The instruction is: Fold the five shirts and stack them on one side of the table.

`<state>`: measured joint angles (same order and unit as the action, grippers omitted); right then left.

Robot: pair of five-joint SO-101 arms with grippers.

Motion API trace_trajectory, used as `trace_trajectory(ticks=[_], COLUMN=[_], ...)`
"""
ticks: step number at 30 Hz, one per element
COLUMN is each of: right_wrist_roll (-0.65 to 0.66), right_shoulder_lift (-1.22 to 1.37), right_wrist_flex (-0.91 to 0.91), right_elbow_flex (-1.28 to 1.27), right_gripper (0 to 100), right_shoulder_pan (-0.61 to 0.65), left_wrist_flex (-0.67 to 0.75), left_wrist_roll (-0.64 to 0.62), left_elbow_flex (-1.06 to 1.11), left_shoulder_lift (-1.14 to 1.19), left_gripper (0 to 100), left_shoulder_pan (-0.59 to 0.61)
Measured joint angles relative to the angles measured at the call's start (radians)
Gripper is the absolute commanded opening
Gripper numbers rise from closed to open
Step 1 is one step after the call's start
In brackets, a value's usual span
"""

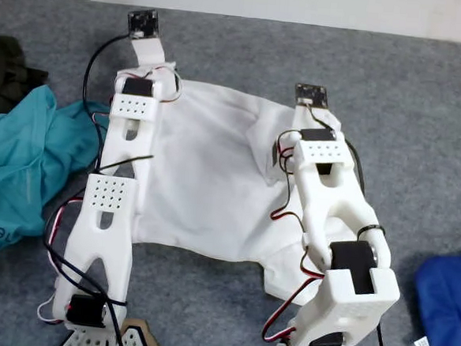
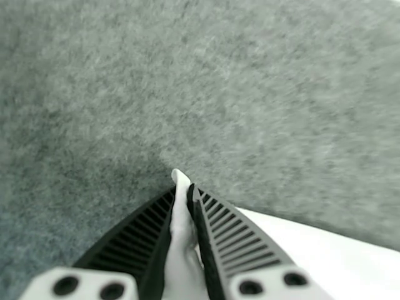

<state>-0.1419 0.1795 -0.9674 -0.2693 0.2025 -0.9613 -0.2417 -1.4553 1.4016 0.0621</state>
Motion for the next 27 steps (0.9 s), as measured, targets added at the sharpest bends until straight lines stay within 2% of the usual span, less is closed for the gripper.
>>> trace_trajectory(ticks=[4,9,27], right_wrist_roll=[0.0,0.0,0.0], right_shoulder_lift=[0.0,0.0,-0.003], right_wrist_flex=[-0.002,-0.091,-0.715], right_elbow_flex=[0.029,0.152,0.885], right_gripper=[0.5,0.5,0.5], right_shoulder_pan=[0.0,-0.011,-0.178], left_wrist_flex=[-0.106,-0.184,-0.229], left_wrist_roll=[0.0,0.002,0.0], left_elbow_flex=[-0.132,-0.161,-0.161], left_shoulder_lift=[0.0,0.0,-0.032], left_gripper=[1,1,1], left_shoulder_pan=[-0.031,-0.058,0.054])
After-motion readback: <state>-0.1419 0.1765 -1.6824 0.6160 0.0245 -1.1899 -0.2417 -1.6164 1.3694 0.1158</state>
